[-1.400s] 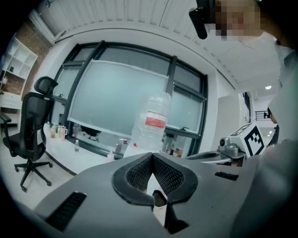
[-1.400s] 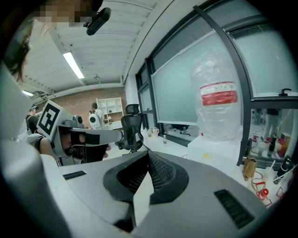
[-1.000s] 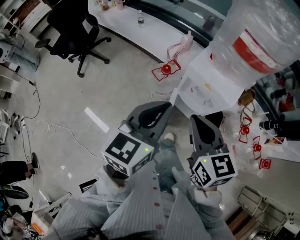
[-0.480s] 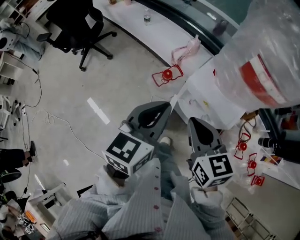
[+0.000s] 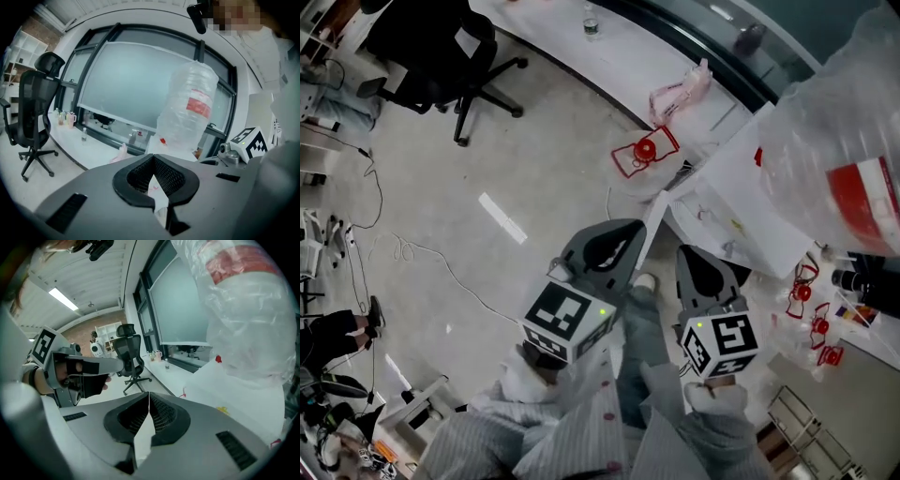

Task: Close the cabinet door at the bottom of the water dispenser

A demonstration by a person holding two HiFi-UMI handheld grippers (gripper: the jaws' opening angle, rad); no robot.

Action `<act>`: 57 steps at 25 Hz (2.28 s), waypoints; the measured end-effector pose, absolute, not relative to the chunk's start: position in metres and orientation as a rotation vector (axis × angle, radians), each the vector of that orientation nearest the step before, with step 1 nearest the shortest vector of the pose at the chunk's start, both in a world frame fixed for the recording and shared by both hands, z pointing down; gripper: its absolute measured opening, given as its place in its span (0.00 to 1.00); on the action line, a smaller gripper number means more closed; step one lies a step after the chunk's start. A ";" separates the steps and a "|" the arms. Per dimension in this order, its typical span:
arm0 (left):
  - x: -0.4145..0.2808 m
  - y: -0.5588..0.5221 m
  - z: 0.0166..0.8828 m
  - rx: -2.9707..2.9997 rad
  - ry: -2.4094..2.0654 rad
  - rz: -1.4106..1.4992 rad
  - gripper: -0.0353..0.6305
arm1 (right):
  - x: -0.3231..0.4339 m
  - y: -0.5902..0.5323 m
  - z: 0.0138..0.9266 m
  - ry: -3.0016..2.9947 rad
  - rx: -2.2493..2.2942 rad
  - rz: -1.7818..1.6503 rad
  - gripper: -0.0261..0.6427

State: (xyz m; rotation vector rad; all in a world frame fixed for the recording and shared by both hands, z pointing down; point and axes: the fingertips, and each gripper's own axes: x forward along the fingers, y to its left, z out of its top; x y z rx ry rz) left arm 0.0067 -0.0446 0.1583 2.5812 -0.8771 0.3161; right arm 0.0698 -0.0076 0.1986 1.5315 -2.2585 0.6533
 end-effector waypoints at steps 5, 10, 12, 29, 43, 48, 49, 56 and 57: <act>-0.010 -0.054 0.206 2.530 -0.839 0.367 0.07 | 0.061 -0.016 0.251 -2.169 1.559 0.707 0.06; -0.023 -0.063 0.257 2.485 -0.821 0.400 0.07 | 0.052 -0.020 0.316 -2.071 1.559 0.780 0.06; -0.027 -0.062 0.280 2.461 -0.814 0.413 0.07 | 0.048 -0.020 0.345 -2.036 1.561 0.825 0.06; -0.049 -0.060 0.409 2.370 -0.778 0.496 0.07 | 0.041 0.001 0.542 -1.763 1.582 1.017 0.14; -0.049 -0.056 0.495 2.271 -0.732 0.616 0.07 | 0.028 0.021 0.651 -1.621 1.459 1.035 0.24; -0.054 -0.055 0.518 2.245 -0.730 0.656 0.07 | 0.026 0.028 0.678 -1.544 1.419 1.018 0.25; -0.056 -0.055 0.521 2.238 -0.732 0.664 0.07 | 0.026 0.027 0.680 -1.539 1.414 0.992 0.25; -0.065 -0.053 0.529 2.206 -0.733 0.682 0.07 | 0.029 0.037 0.700 -1.442 1.353 0.864 0.25; -0.066 -0.053 0.530 2.205 -0.733 0.682 0.07 | 0.029 0.038 0.701 -1.441 1.347 0.841 0.25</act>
